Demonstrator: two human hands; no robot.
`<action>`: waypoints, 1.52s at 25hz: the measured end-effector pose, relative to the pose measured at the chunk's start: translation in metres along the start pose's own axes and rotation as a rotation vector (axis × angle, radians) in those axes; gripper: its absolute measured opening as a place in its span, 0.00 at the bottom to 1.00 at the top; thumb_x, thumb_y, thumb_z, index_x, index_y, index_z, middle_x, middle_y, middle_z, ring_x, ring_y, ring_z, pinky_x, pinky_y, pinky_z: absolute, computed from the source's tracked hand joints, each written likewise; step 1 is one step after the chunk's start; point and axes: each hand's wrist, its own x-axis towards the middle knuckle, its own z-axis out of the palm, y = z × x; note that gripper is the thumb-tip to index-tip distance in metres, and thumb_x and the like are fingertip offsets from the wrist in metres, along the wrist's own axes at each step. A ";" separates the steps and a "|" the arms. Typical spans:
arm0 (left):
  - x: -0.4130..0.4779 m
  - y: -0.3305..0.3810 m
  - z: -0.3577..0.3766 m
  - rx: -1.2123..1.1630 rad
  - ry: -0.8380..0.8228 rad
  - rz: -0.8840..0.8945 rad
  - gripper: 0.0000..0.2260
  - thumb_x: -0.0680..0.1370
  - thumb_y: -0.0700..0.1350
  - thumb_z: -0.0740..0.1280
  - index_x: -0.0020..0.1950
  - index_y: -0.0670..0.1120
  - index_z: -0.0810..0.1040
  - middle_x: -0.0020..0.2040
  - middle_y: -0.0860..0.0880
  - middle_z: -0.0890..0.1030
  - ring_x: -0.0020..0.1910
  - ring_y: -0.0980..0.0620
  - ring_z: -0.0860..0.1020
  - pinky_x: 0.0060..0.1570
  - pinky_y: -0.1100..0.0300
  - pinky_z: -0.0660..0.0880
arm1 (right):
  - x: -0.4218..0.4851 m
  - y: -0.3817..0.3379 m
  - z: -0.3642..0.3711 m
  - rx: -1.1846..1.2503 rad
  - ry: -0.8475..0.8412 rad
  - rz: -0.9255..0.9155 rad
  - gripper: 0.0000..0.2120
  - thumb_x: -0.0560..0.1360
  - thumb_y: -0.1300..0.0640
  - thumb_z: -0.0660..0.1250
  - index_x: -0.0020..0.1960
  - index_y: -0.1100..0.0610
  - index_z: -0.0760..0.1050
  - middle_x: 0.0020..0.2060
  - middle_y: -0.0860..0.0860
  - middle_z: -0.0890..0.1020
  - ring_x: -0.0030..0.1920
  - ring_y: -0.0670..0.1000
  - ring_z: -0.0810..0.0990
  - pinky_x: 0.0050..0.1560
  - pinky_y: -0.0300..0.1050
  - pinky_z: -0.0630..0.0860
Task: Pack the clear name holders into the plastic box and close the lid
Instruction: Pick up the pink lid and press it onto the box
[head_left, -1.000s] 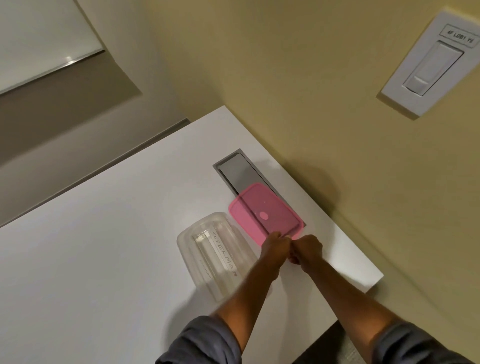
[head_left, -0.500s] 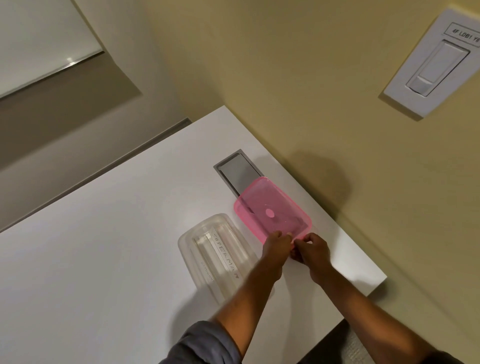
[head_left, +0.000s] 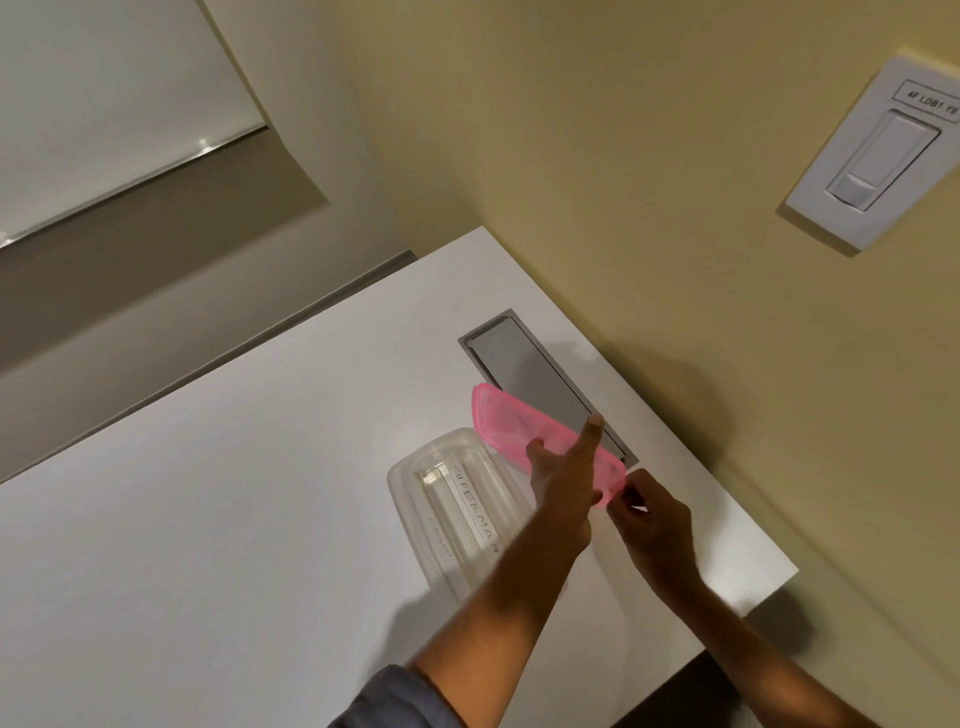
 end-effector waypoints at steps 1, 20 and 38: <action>-0.002 -0.001 -0.001 -0.012 0.026 0.003 0.35 0.79 0.48 0.78 0.80 0.50 0.63 0.69 0.43 0.73 0.68 0.38 0.78 0.58 0.40 0.86 | -0.002 -0.001 -0.001 -0.043 -0.026 -0.062 0.06 0.76 0.61 0.79 0.46 0.58 0.81 0.37 0.45 0.85 0.36 0.45 0.85 0.44 0.28 0.80; -0.035 -0.006 -0.119 -0.125 -0.116 0.139 0.11 0.88 0.51 0.61 0.70 0.53 0.73 0.57 0.39 0.86 0.51 0.41 0.89 0.47 0.47 0.88 | 0.056 -0.055 -0.015 0.517 -0.354 0.439 0.08 0.78 0.60 0.77 0.57 0.55 0.88 0.49 0.64 0.89 0.41 0.53 0.87 0.44 0.50 0.87; -0.016 -0.063 -0.220 0.067 0.542 0.194 0.09 0.78 0.39 0.77 0.58 0.44 0.86 0.57 0.45 0.88 0.56 0.41 0.85 0.63 0.40 0.84 | 0.004 -0.077 0.060 0.263 -0.402 0.475 0.11 0.75 0.67 0.78 0.58 0.65 0.87 0.44 0.59 0.89 0.38 0.51 0.83 0.39 0.42 0.78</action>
